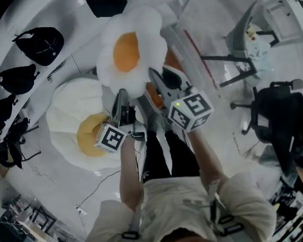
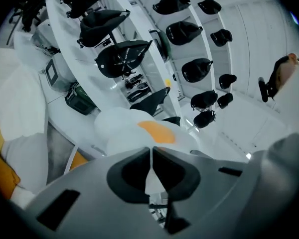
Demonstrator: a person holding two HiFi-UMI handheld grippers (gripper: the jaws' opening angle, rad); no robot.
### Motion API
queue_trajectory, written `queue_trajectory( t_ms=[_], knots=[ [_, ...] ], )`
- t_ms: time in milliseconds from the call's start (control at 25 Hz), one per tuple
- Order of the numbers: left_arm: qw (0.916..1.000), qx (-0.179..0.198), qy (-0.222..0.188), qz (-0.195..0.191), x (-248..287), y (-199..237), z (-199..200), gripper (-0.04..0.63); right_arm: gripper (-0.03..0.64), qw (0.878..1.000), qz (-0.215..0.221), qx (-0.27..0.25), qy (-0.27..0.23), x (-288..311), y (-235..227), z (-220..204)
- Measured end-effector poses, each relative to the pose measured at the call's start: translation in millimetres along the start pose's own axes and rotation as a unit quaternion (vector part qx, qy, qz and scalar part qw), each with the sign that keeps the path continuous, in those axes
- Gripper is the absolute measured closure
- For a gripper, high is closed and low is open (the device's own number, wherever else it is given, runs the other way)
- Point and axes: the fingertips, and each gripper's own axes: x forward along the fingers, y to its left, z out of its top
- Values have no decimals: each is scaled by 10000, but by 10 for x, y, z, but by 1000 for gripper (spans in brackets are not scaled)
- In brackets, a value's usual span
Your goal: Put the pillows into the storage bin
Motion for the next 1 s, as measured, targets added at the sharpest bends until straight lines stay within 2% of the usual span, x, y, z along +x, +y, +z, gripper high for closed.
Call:
queue_trajectory(
  t_ms=[120,240,280,400,480,760,1000],
  knots=[
    [9992,304,207,-182,242,29,-234,577,549,9991,-252,342,-63,-94,-369,-165],
    [9978,551,357,-108,564,158,-510,578,549,9971,-536,538,72,-149,-830,-453],
    [9969,664,401,-117,693,194,-593,578,549,9967,-630,498,153,-165,-992,-546],
    [9933,967,608,-149,1010,266,-857,580,549,9945,-919,-121,490,-261,-1383,-798],
    [9896,1180,816,-111,1130,329,-1064,580,549,9913,-1073,-324,686,-333,-1580,-998],
    [9768,1655,1355,-66,1427,649,-1605,580,552,9850,-1423,554,799,-419,-2147,-1660],
    [9696,1929,1502,73,1523,839,-1763,578,549,9821,-1446,1084,540,-412,-2321,-1895]
  ],
)
